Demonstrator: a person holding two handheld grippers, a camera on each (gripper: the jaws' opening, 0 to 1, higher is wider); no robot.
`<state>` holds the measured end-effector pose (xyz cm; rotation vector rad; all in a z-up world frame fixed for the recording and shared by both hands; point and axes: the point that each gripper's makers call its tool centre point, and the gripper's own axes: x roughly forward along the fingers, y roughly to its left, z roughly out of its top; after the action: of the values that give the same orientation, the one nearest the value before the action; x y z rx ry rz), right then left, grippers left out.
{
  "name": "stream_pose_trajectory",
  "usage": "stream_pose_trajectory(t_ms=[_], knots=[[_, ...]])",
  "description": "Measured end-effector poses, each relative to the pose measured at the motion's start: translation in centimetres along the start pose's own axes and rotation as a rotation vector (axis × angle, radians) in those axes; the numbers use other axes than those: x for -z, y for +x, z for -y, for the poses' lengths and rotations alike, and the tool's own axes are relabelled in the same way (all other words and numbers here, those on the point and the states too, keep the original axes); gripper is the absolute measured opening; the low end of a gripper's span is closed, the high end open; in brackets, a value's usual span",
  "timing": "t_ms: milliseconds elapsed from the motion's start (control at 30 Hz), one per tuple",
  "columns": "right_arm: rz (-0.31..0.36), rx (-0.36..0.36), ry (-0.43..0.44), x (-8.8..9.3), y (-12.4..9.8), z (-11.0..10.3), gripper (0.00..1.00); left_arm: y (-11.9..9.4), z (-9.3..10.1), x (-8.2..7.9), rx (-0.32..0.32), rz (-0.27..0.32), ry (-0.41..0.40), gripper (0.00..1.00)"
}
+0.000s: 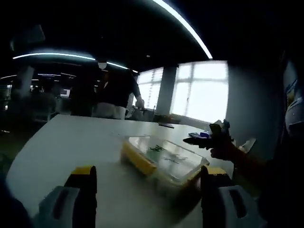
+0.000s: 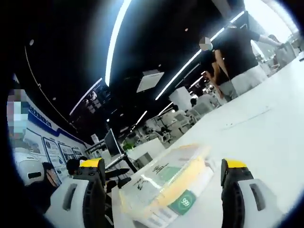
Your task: Arrange the small medicine boxes into an aligned row inside the storage area until every box is upright, visible, and separated from the surrounding clutter.
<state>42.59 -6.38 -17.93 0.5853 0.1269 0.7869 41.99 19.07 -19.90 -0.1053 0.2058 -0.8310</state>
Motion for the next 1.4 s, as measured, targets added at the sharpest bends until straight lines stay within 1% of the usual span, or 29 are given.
stream_pose_trajectory(t_ms=[33,167,333,433,533,767,867,1067,1300,1400], knots=[[0.009,-0.006,0.007,0.0,-0.4,-0.1,1.00,0.0,-0.1,0.1,-0.006,0.001,0.008,1.00],[0.041,-0.008,0.015,-0.4,-1.8,-0.5,1.00,-0.3,-0.4,0.1,-0.008,0.001,0.012,0.99],[0.054,-0.009,0.005,-0.2,-3.4,-1.5,1.00,-1.1,-0.3,-1.4,-0.001,0.043,0.028,1.00],[0.052,-0.007,-0.001,0.0,-4.3,-2.0,1.00,-1.6,-0.5,-1.8,-0.007,0.045,0.048,1.00],[0.057,-0.005,0.002,0.2,-5.6,-2.7,1.00,-2.0,-0.9,-2.5,-0.008,0.068,0.045,1.00],[0.078,0.026,-0.004,0.1,-7.7,-3.1,1.00,-2.4,-1.2,-3.0,-0.006,0.076,0.058,0.99],[0.083,0.041,-0.012,0.2,-8.3,-3.1,1.00,-2.5,-1.2,-2.9,-0.005,0.076,0.059,0.99],[0.105,0.044,0.000,0.3,-9.1,-2.9,1.00,-2.5,-1.5,-3.0,-0.015,0.071,0.061,0.99],[0.097,0.040,-0.010,0.7,-10.1,-3.3,1.00,-2.4,-1.4,-3.1,-0.025,0.063,0.073,0.99],[0.109,0.028,-0.026,0.8,-10.6,-3.7,1.00,-2.3,-1.1,-3.6,-0.012,0.082,0.049,0.99]])
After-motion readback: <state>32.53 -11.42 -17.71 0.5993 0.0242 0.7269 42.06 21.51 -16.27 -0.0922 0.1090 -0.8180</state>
